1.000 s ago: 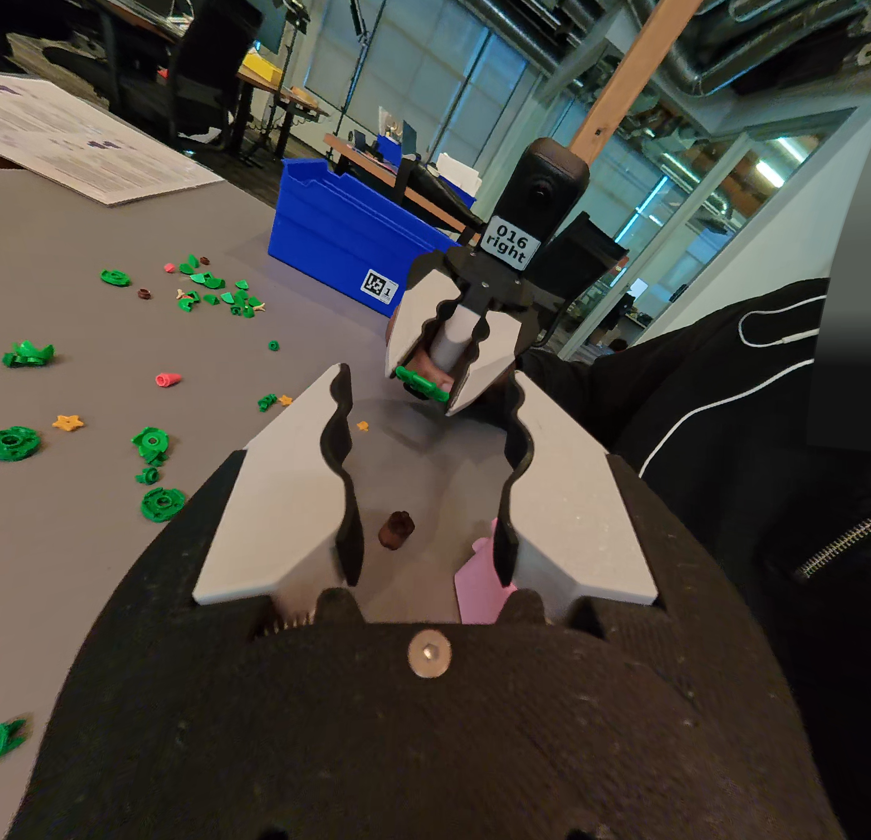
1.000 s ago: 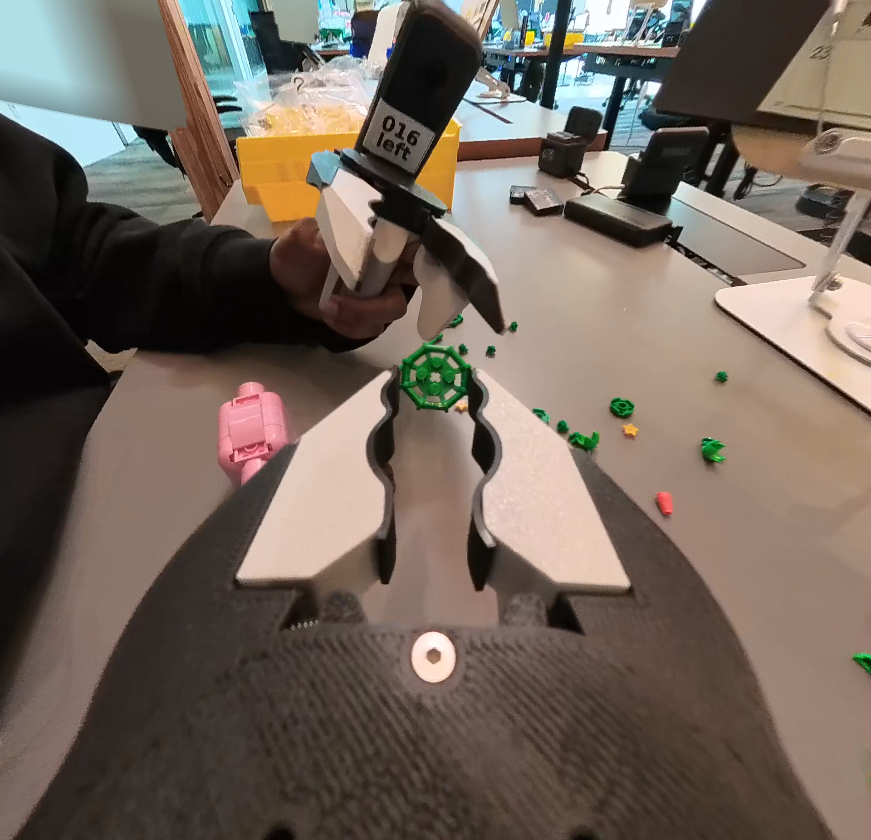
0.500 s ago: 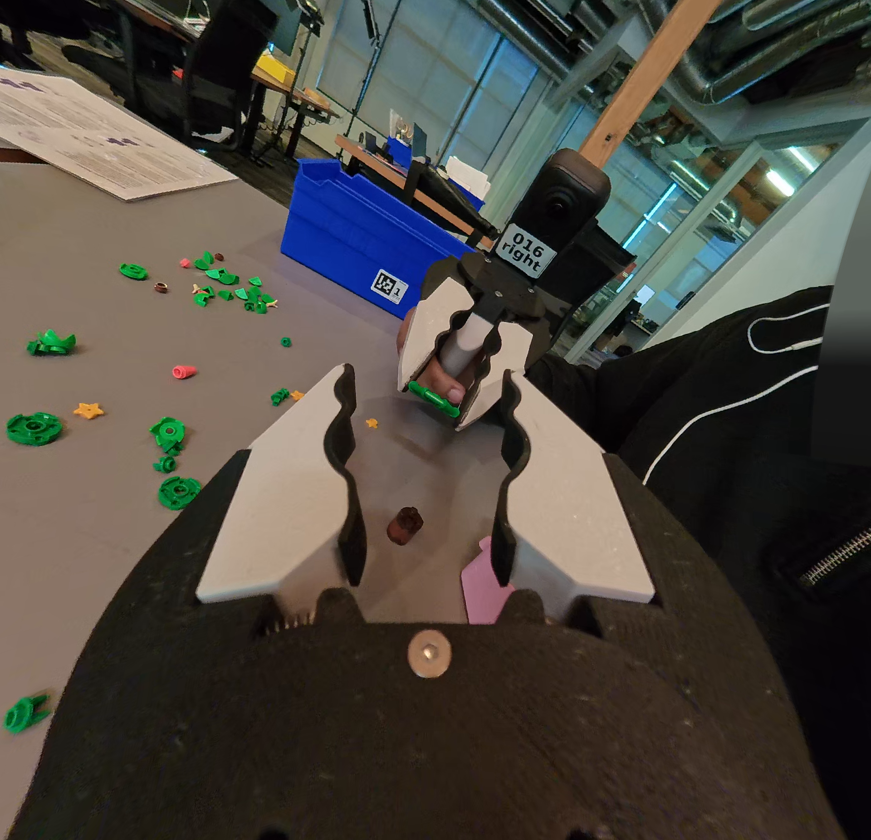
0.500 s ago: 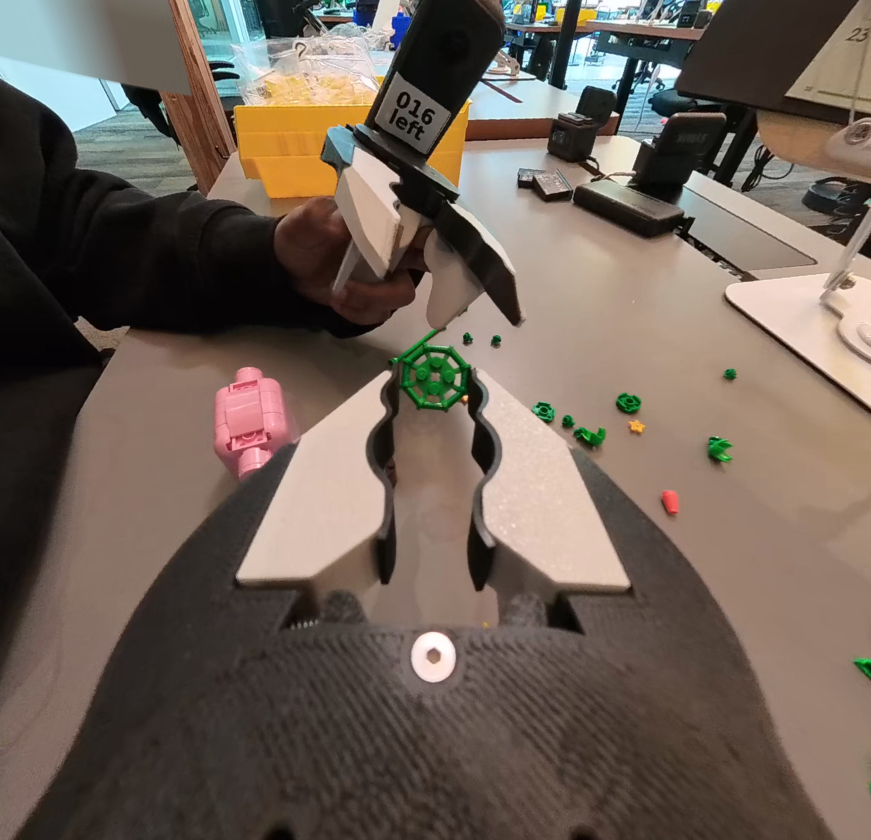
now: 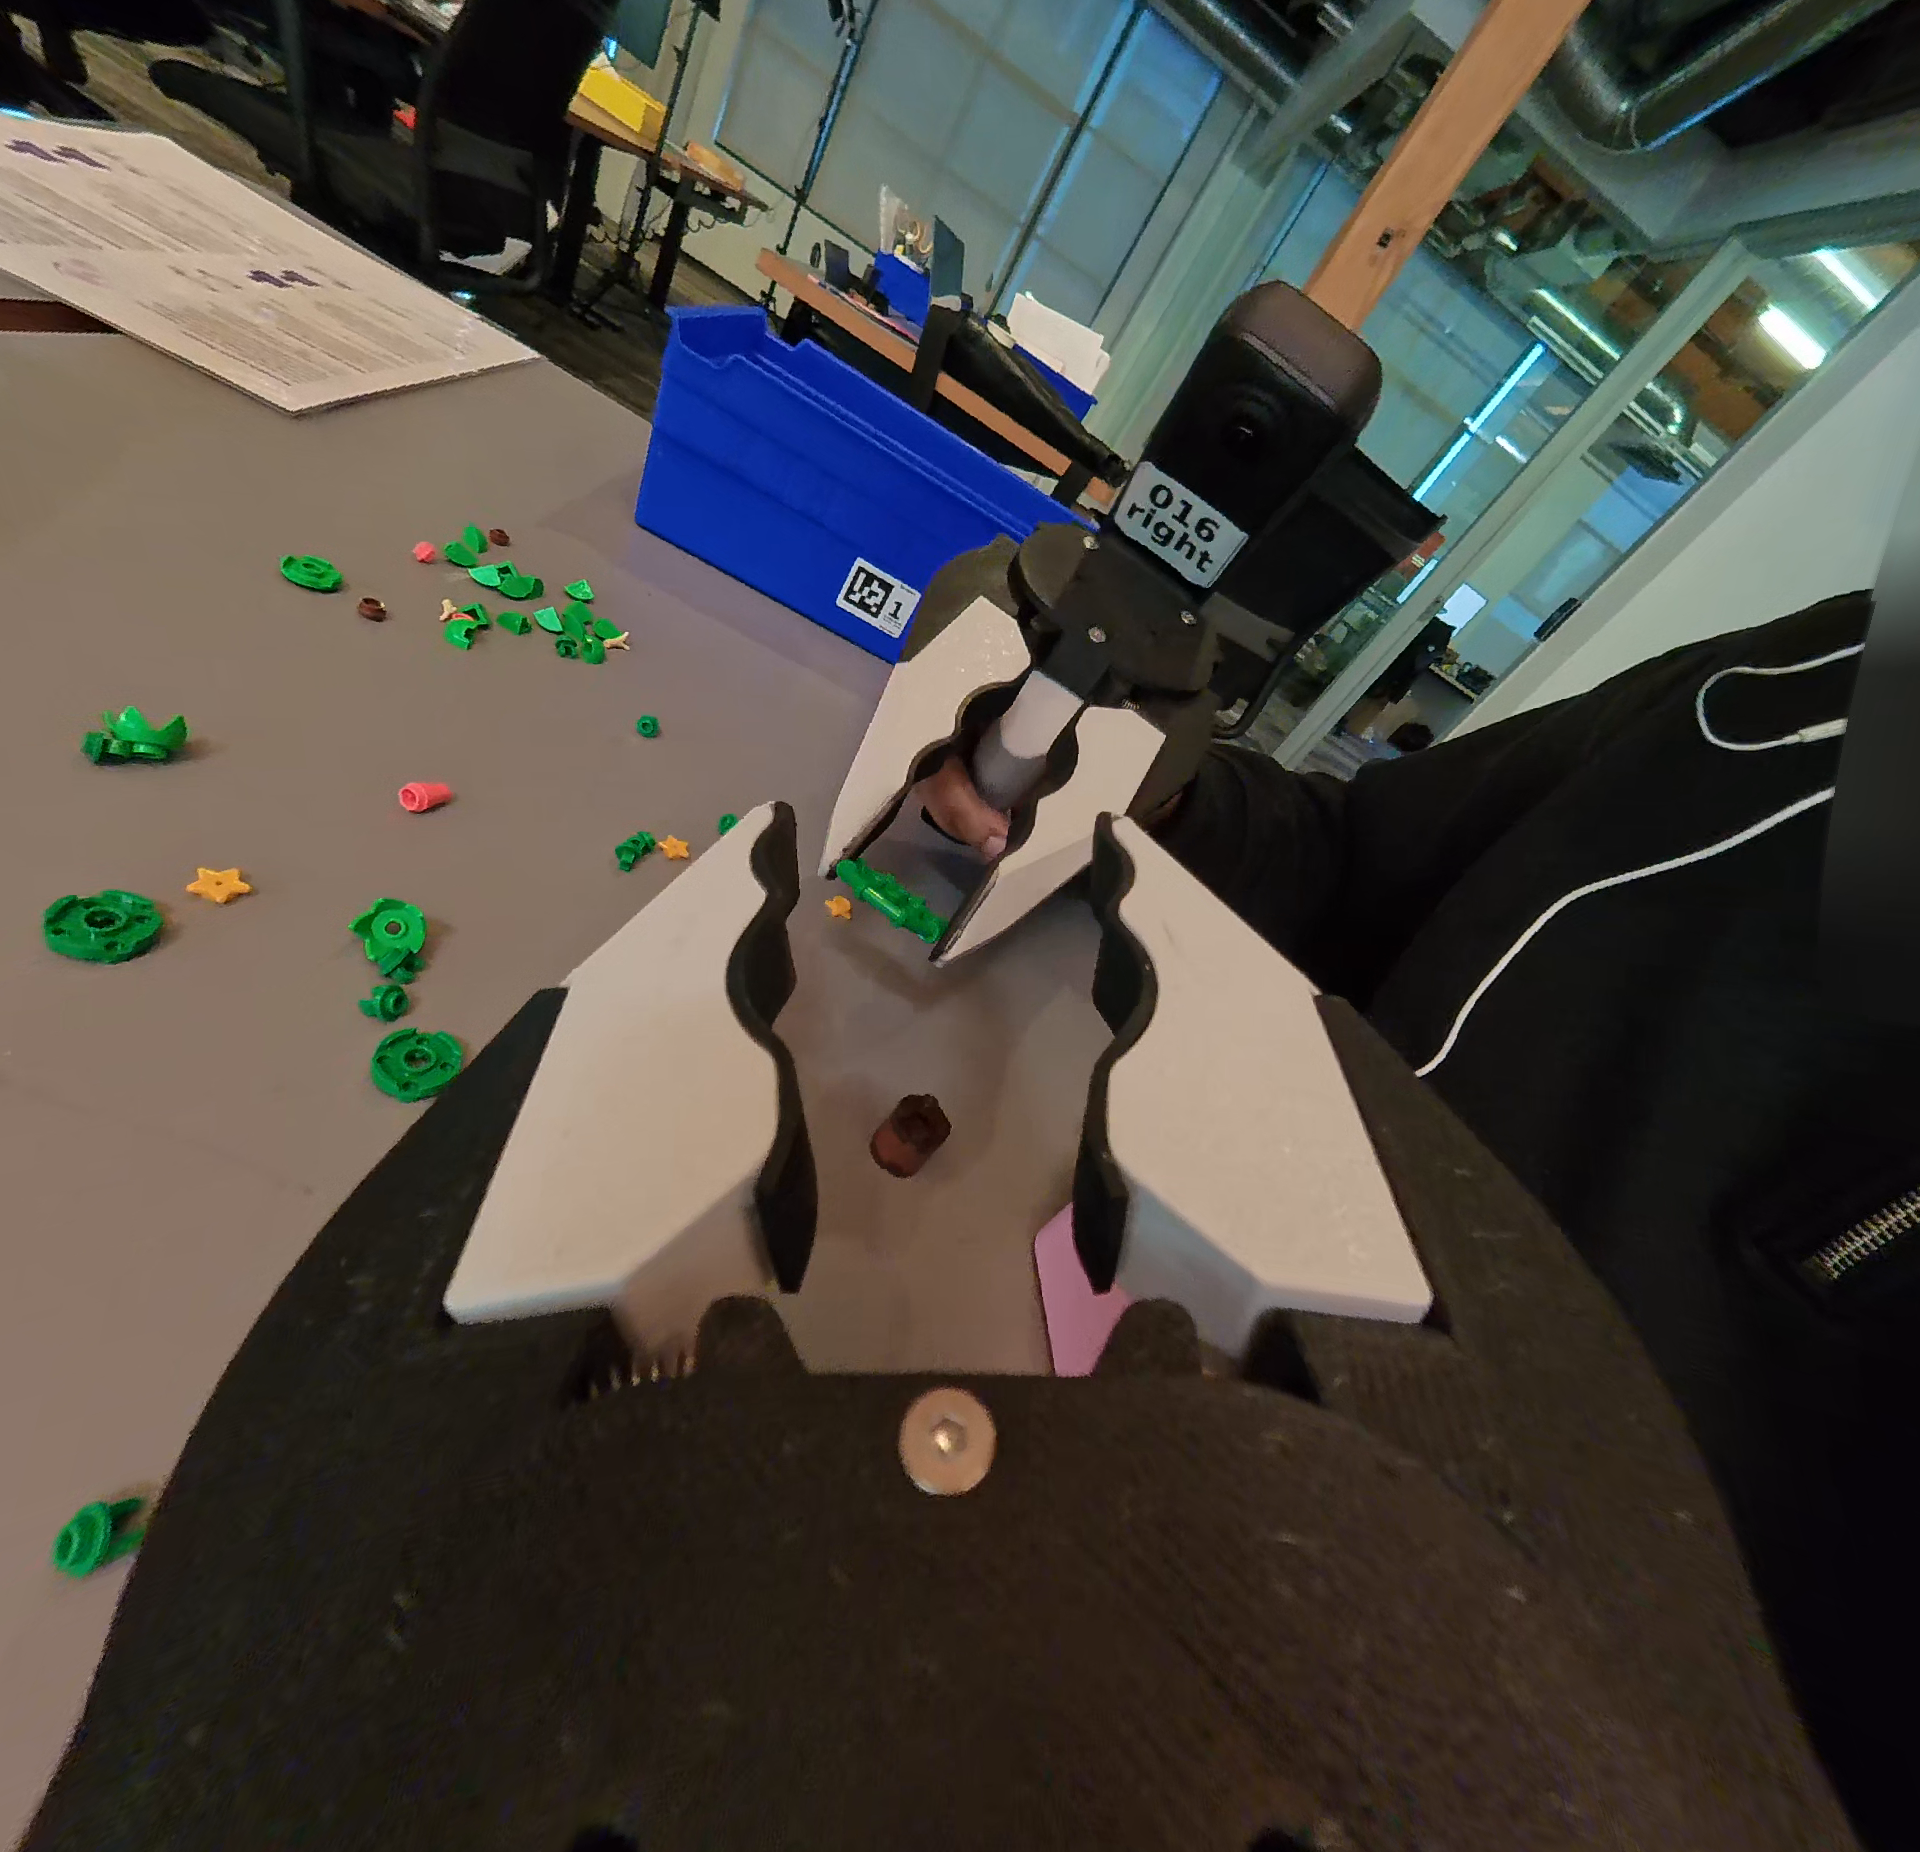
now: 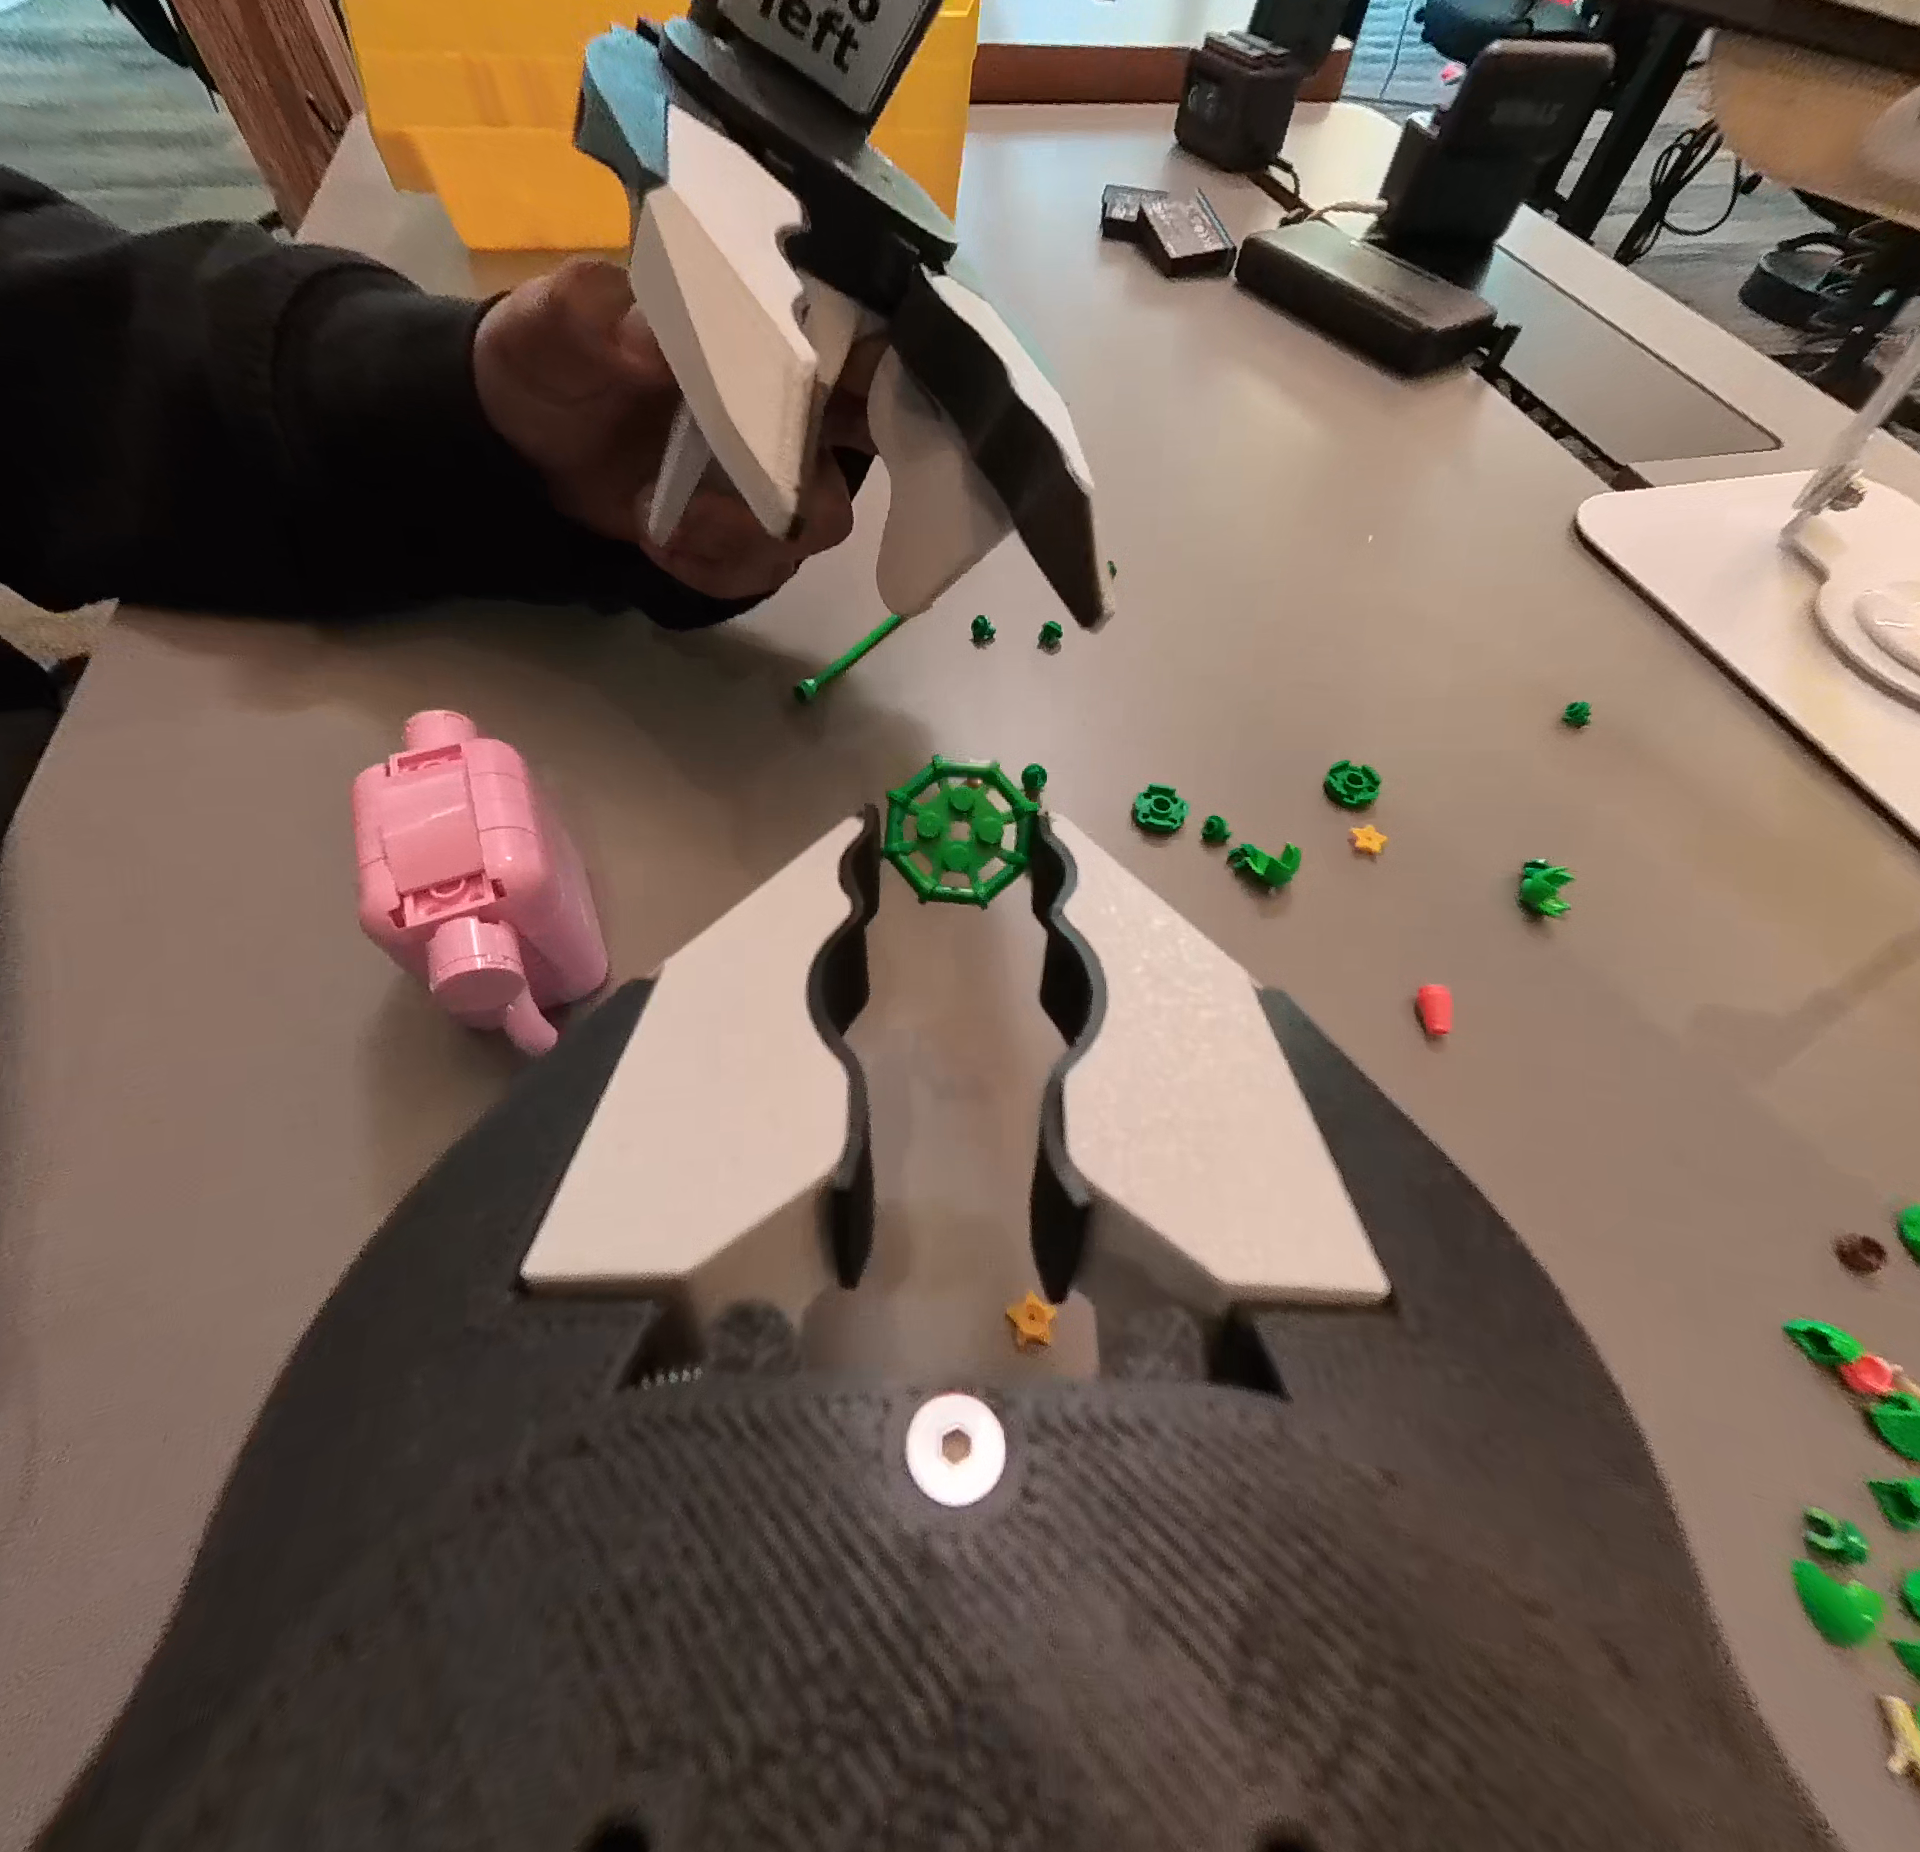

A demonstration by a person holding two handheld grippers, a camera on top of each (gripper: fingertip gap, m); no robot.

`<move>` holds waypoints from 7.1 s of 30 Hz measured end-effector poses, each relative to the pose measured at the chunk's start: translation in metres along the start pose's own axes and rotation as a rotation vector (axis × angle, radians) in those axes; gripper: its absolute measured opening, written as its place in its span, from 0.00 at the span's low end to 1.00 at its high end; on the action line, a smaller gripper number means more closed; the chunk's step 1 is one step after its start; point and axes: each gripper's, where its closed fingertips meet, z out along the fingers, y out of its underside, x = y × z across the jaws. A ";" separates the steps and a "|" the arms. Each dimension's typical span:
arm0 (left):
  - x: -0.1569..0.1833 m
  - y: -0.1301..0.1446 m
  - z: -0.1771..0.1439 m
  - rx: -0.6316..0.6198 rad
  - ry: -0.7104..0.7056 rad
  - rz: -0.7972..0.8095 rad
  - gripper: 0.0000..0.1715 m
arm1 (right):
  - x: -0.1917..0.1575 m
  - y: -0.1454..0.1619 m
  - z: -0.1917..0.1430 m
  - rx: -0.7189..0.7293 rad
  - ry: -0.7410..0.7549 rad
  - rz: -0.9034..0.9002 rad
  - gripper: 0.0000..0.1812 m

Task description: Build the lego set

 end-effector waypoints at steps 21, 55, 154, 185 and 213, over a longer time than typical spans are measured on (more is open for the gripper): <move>-0.009 0.090 0.004 -0.517 -0.071 -0.141 0.12 | -0.043 0.042 0.019 -0.251 -0.182 -0.097 0.15; -0.008 0.094 -0.004 -0.491 -0.008 -0.350 0.04 | -0.044 0.040 0.023 -0.210 -0.184 -0.100 0.15; 0.056 0.009 -0.005 -0.037 0.039 0.466 0.10 | -0.025 -0.061 -0.022 0.359 -0.443 0.529 0.31; 0.064 0.003 -0.006 0.020 0.172 0.219 0.11 | -0.052 -0.073 -0.026 0.336 -0.081 -0.172 0.13; 0.046 0.020 -0.003 -0.127 0.040 0.296 0.11 | -0.044 -0.058 -0.022 0.374 -0.245 0.001 0.14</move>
